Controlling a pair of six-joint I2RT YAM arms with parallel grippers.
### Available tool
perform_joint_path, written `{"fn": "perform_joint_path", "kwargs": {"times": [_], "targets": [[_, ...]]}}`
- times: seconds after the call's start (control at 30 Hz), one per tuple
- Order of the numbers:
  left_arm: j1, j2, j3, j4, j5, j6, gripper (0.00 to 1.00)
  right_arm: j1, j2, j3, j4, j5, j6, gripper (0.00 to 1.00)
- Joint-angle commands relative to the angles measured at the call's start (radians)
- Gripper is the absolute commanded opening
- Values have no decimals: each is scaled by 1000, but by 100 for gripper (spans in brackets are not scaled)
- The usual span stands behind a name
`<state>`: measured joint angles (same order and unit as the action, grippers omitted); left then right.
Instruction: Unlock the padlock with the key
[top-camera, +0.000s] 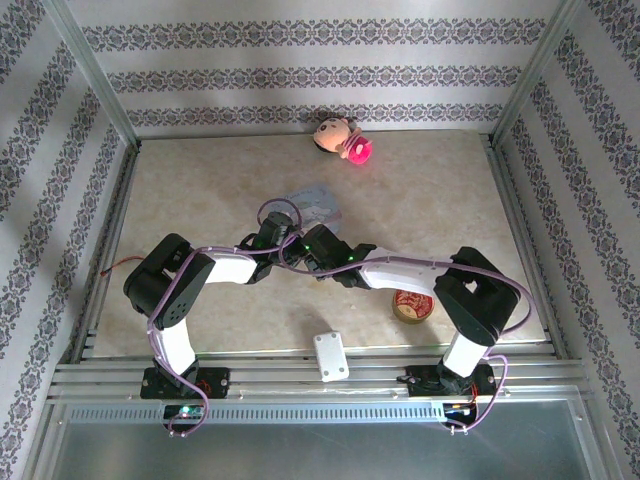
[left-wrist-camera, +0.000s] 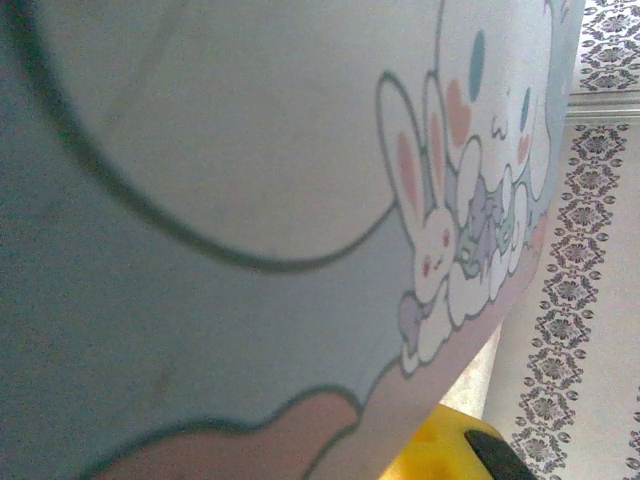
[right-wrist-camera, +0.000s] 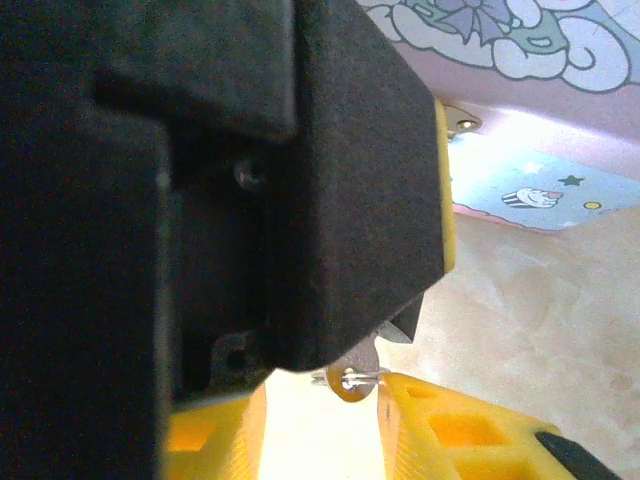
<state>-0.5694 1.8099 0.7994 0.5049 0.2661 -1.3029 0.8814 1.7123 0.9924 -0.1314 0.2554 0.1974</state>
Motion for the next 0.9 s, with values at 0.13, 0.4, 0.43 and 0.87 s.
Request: {"fn": "perform_joint_path", "kwargs": {"times": [0.13, 0.4, 0.43, 0.87], "targets": [[-6, 18, 24, 0, 48, -31, 9, 4, 44, 37, -4, 44, -29, 34], [-4, 25, 21, 19, 64, -45, 9, -10, 47, 19, 29, 61, -22, 29], [-4, 26, 21, 17, 64, -45, 9, -11, 47, 18, 34, 60, -22, 27], [-4, 16, 12, 24, 70, -49, 9, -64, 45, -7, 92, -34, 32, 6]]}}
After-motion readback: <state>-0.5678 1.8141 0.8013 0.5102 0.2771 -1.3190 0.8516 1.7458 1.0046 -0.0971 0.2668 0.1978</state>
